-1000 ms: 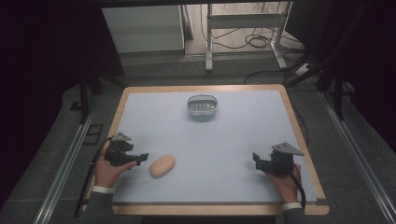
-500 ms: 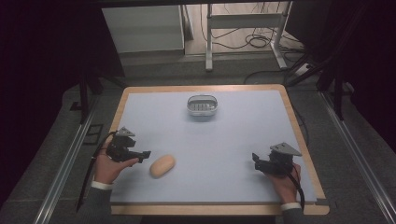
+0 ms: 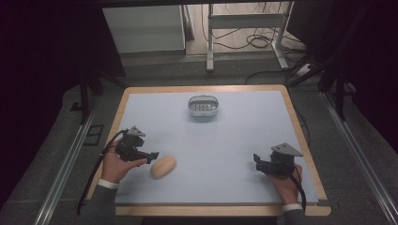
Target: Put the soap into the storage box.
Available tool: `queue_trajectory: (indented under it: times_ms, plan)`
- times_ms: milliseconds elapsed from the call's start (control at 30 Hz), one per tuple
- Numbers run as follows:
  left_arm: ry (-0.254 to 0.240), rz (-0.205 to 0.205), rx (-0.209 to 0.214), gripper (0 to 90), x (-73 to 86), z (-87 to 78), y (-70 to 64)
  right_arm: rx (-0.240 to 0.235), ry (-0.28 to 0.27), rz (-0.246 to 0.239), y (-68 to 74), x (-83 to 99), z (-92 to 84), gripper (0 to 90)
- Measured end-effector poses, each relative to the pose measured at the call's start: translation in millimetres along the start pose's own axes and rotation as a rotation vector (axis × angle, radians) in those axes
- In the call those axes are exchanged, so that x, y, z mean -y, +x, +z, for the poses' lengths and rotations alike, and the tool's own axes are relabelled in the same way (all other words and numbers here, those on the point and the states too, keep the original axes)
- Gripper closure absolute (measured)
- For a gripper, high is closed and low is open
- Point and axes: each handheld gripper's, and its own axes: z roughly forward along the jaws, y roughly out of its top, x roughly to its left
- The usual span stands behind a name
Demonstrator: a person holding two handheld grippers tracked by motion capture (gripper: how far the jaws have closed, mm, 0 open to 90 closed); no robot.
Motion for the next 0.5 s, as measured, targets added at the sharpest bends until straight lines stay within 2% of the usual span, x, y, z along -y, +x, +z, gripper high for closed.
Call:
queue_trajectory:
  times_ms: [500]
  plan:
    - [0.036, 0.056, 0.021, 18.5, -7.9, 10.8, -16.0, 0.003, 0.005, 0.0, 0.7, -0.1, 0.4, 9.4]
